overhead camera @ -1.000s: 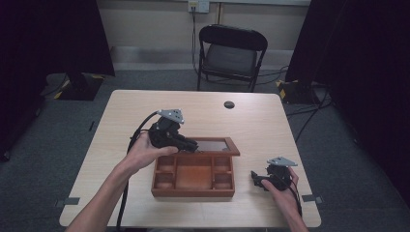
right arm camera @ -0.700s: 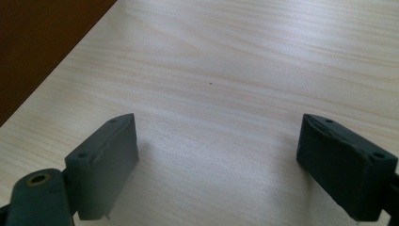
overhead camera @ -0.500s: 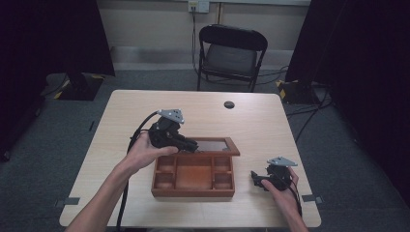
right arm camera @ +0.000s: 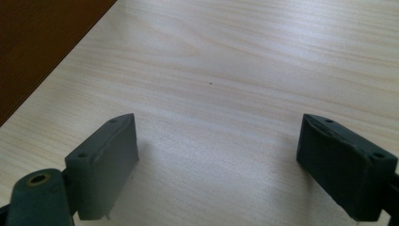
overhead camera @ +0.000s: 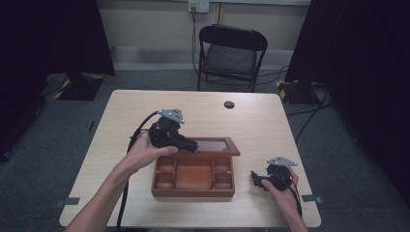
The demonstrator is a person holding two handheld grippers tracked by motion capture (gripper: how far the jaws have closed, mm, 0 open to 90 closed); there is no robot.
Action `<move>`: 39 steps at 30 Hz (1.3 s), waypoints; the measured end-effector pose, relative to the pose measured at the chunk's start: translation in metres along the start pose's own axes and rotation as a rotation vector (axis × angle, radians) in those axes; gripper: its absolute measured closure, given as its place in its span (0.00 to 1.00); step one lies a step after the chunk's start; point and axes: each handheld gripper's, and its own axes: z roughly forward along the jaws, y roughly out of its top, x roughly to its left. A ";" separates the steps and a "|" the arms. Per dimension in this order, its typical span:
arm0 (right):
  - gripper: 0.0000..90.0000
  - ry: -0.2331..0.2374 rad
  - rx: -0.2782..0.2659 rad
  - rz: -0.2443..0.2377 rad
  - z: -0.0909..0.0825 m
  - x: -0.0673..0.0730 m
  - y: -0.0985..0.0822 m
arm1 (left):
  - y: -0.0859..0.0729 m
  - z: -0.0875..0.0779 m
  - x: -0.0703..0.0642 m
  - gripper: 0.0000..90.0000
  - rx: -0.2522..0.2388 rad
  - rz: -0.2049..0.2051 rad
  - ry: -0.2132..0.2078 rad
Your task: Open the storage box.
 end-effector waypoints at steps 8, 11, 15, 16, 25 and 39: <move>0.14 0.000 0.000 0.000 0.000 0.000 0.000 | 0.000 0.000 0.000 0.91 0.000 0.000 0.001; 0.14 0.000 0.000 0.000 0.000 0.000 0.000 | 0.000 0.000 0.000 0.91 -0.004 -0.002 0.001; 0.14 0.000 0.000 0.000 0.000 0.000 0.000 | 0.000 0.000 0.000 0.91 -0.002 -0.001 0.001; 0.14 0.000 0.000 0.000 0.000 0.000 0.000 | 0.000 0.000 0.000 0.91 -0.002 0.002 0.001; 0.14 0.000 0.000 0.001 0.000 0.000 0.000 | 0.000 0.000 0.000 0.91 0.002 0.001 -0.001; 0.14 0.000 0.000 0.000 0.000 0.000 0.000 | 0.000 0.000 0.000 0.91 0.002 -0.001 0.000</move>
